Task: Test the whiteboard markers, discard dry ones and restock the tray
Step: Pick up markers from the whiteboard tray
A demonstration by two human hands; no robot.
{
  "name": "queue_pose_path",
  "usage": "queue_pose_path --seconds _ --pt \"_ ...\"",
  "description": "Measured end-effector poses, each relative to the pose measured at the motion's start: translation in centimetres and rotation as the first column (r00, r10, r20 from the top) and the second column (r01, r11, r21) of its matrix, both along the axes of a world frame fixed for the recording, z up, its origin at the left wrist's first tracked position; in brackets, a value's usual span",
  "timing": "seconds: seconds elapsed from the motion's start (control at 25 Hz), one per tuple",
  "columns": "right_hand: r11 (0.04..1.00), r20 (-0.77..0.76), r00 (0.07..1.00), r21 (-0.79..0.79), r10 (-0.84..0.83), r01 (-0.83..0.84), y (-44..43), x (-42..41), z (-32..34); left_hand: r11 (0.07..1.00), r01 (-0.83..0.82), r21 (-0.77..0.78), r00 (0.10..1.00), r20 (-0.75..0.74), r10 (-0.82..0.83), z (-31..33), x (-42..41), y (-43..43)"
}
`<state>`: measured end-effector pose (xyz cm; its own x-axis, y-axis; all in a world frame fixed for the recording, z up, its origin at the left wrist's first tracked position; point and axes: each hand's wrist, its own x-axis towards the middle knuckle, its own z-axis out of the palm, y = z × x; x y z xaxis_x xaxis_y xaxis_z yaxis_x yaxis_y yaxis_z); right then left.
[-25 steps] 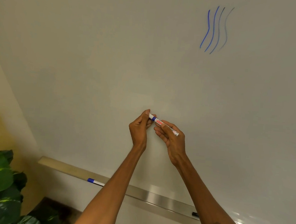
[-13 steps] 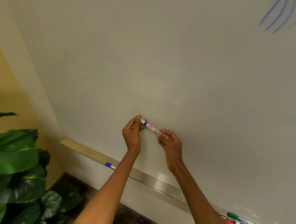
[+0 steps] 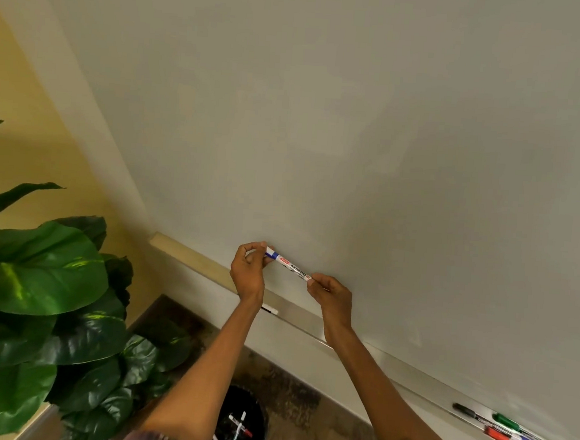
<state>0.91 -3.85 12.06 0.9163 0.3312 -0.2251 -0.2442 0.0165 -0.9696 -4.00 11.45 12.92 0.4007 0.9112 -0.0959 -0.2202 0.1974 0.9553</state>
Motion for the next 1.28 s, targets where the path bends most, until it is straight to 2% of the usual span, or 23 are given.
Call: queue_pose_path --seconds 0.16,0.28,0.44,0.6,0.88,1.08,1.28 --pt "0.999 -0.090 0.995 -0.020 -0.039 0.037 1.6 -0.1 -3.2 0.999 0.051 0.018 0.986 -0.160 -0.048 -4.0 -0.6 2.2" --pt "0.995 -0.149 0.985 -0.059 -0.083 0.075 3.1 0.1 -5.7 0.992 0.109 0.062 0.937 -0.339 -0.082 -6.7 -0.9 3.8" --pt "0.990 -0.213 0.974 -0.126 -0.083 0.057 5.0 0.5 -8.9 0.958 0.250 0.139 0.787 -0.605 -0.118 -10.1 -1.3 5.9" --pt "0.974 -0.269 0.963 -0.223 -0.017 -0.045 6.2 1.3 -12.3 0.923 0.364 0.128 0.638 -0.755 -0.147 -12.5 -1.2 7.5" --pt "0.907 -0.382 0.916 -0.333 0.121 -0.258 7.7 2.5 -15.4 0.884 0.459 0.091 0.463 -0.874 -0.151 -17.0 -0.4 9.9" --pt "0.909 -0.452 0.876 -0.271 0.169 -0.316 8.2 2.3 -16.0 0.887 0.459 0.040 0.431 -0.884 -0.183 -18.4 -0.4 10.6" --pt "0.908 -0.442 0.875 -0.256 0.196 -0.333 8.2 1.9 -15.6 0.895 0.445 0.035 0.432 -0.884 -0.180 -19.0 -0.3 10.8"
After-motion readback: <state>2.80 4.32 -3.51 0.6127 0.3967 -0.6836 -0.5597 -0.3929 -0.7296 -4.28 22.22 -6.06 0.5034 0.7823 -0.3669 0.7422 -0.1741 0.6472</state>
